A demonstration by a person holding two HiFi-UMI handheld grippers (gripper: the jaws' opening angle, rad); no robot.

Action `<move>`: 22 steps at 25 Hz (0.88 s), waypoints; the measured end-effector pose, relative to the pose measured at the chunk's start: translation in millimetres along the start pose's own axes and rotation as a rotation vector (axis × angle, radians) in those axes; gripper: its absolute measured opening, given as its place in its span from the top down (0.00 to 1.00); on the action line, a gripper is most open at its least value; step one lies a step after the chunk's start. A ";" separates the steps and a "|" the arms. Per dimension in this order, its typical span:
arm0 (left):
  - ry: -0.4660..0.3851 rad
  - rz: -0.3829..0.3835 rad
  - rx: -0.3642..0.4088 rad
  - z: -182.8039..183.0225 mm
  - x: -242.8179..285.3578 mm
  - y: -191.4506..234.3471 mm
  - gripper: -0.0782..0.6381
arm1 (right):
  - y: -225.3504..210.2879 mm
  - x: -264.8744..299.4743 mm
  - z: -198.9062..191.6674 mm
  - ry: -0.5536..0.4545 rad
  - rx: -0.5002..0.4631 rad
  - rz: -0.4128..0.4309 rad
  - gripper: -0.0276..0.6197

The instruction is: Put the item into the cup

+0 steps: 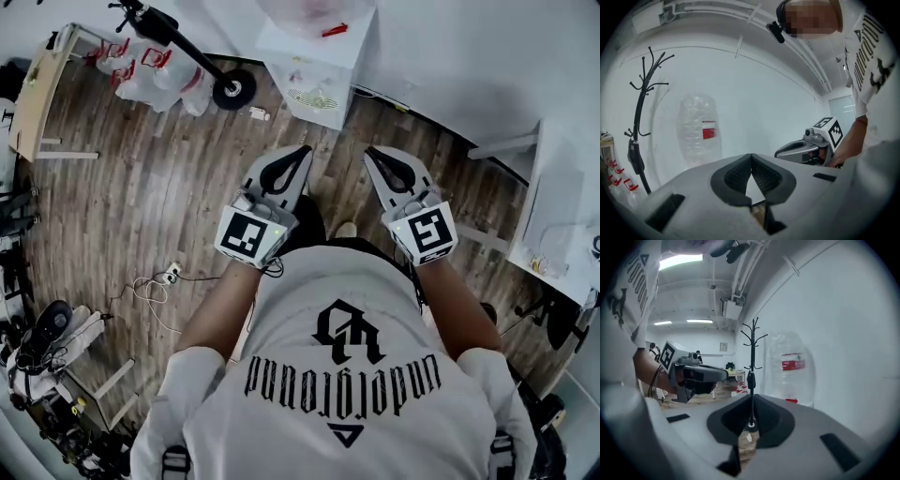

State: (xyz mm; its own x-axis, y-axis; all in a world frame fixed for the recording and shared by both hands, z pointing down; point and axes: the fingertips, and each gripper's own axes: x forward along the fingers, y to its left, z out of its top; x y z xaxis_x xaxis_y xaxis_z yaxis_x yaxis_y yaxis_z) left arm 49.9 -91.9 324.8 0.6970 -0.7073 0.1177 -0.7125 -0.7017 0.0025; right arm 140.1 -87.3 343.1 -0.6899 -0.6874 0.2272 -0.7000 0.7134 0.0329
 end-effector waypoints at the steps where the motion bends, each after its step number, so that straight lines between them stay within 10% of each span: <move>1: -0.018 -0.004 -0.001 6.8 -4.2 -6.9 0.88 | 3.8 -8.8 4.6 -0.011 -0.004 0.001 0.93; 22: -0.076 -0.058 0.068 83.3 -55.5 -61.6 0.88 | 37.1 -89.5 73.0 -0.159 -0.025 0.031 0.95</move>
State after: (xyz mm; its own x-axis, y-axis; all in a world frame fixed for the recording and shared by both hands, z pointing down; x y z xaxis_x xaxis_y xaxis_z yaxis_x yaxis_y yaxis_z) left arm 61.9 -16.5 235.3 0.7428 -0.6681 0.0436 -0.6656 -0.7439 -0.0603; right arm 162.3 -9.2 253.0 -0.7328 -0.6766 0.0719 -0.6746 0.7363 0.0527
